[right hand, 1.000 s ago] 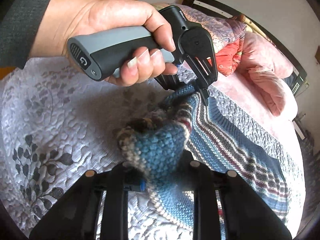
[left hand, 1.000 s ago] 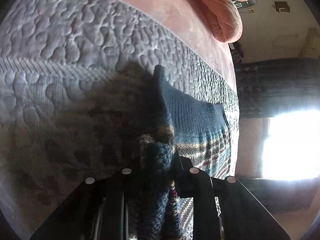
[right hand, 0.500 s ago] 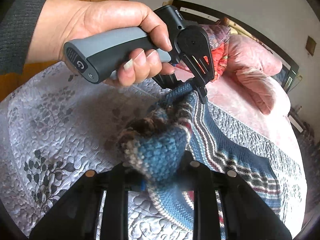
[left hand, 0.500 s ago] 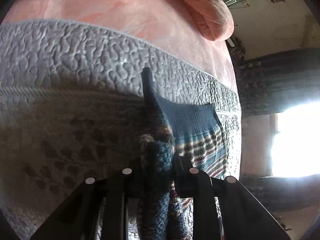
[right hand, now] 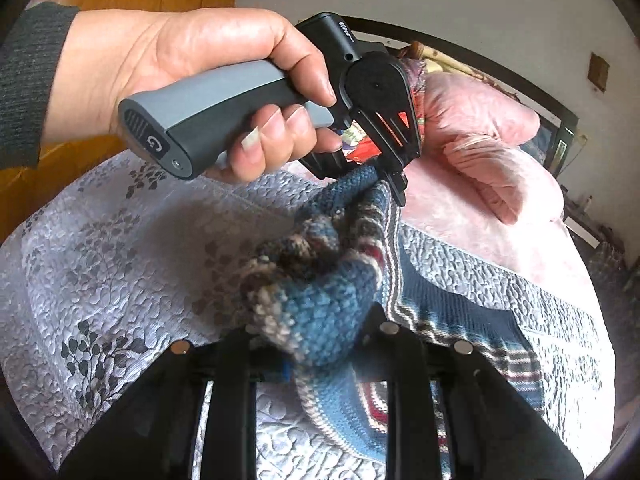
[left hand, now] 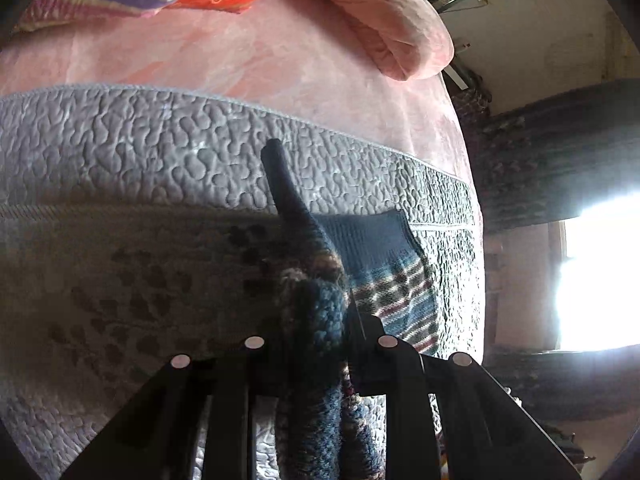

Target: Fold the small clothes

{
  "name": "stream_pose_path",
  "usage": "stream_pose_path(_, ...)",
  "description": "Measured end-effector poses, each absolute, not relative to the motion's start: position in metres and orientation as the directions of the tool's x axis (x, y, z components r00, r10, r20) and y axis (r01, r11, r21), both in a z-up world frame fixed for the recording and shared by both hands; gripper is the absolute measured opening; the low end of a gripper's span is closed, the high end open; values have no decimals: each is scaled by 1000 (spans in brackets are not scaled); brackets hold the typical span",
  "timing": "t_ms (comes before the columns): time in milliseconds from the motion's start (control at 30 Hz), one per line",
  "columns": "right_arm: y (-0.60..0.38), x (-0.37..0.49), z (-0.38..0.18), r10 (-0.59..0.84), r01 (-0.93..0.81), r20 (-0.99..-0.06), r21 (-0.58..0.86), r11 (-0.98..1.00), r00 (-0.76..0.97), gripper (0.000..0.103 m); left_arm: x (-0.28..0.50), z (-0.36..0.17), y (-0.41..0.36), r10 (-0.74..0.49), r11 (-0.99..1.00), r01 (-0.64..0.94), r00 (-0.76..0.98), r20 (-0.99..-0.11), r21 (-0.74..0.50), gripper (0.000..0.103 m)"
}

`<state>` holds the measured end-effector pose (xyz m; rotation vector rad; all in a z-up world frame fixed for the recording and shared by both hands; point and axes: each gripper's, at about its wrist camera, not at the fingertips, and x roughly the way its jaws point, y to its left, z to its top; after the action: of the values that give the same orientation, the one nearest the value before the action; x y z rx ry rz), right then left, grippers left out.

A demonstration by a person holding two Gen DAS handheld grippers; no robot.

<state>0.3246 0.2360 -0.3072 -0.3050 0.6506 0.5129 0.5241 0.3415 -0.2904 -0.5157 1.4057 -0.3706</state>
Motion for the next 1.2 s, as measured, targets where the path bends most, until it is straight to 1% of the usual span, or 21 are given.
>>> stream_pose_path(567,175,329,-279,344,-478,-613,-65,876,712,20,529,-252,276,-499,862,-18,143,-855,-506,20)
stream_pose_path(1200,109,335,-273,331,-405,-601,13,914,728,20,536,-238,202,-440,897,14,145,-886,-443,20)
